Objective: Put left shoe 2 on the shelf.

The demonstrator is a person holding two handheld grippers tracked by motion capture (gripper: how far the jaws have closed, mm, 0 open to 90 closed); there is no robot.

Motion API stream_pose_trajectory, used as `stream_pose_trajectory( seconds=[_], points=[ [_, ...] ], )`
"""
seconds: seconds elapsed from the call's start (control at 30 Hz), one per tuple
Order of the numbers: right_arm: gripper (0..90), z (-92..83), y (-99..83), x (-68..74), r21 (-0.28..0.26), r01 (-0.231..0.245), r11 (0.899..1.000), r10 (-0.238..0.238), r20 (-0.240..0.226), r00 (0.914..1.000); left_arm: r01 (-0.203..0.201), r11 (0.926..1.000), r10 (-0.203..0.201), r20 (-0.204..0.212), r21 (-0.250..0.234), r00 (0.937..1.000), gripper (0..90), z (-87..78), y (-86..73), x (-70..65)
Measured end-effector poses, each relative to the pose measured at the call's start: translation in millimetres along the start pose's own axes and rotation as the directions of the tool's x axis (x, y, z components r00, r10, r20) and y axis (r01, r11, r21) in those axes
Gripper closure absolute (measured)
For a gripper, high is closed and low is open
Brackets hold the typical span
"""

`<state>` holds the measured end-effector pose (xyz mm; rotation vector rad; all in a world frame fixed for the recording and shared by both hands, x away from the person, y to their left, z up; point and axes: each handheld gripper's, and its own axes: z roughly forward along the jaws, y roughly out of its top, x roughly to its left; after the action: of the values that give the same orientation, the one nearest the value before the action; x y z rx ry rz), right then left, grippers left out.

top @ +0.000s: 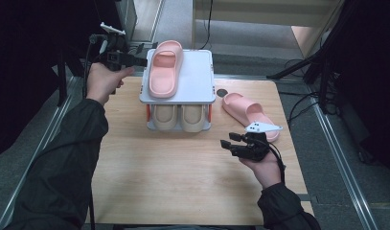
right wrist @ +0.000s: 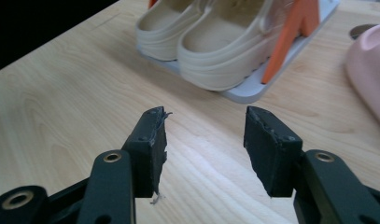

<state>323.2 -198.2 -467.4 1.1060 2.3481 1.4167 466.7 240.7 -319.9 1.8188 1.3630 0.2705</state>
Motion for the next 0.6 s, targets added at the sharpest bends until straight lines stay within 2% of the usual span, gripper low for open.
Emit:
stream_pose_trajectory(
  seconds=[0.17, 0.27, 0.47, 0.5, 0.57, 0.6],
  points=[
    [57.4, -2.6, 4.0, -13.4, -0.004, -0.004, 1.0, 0.004, 0.018, 0.9998, 0.009, 0.9999, -0.008, 0.015, -0.015, 0.9998, 55.9, -9.5, -18.3, 4.2],
    [60.6, -1.9, 6.2, -23.6, 0.004, -0.014, 1.0, 0.014, 0.035, 0.9993, 0.009, 1.0, -0.009, 0.044, -0.001, 0.999, 52.1, -13.0, -28.1, 7.8],
    [69.8, -0.7, 9.8, -40.5, 0.014, -0.03, 0.999, 0.029, 0.049, 0.9984, -0.003, 1.0, 0.002, 0.035, 0.004, 0.9994, 48.6, -20.9, -47.0, 8.8],
    [72.3, 0.6, 10.5, -46.2, 0.02, -0.033, 0.999, 0.032, 0.056, 0.9979, 0.0, 1.0, 0.0, 0.038, 0.0, 0.9993, 47.8, -23.6, -54.2, 9.8],
    [74.3, 1.6, 10.7, -49.7, 0.025, -0.03, 0.999, 0.029, 0.061, 0.9977, 0.001, 1.0, -0.001, 0.036, 0.005, 0.9993, 47.4, -24.4, -57.0, 10.2],
    [78.7, 3.3, 10.4, -55.7, 0.027, -0.049, 0.998, 0.047, 0.07, 0.9965, 0.001, 1.0, -0.001, 0.032, 0.0, 0.9995, 46.5, -25.9, -63.3, 10.8]
  ],
)
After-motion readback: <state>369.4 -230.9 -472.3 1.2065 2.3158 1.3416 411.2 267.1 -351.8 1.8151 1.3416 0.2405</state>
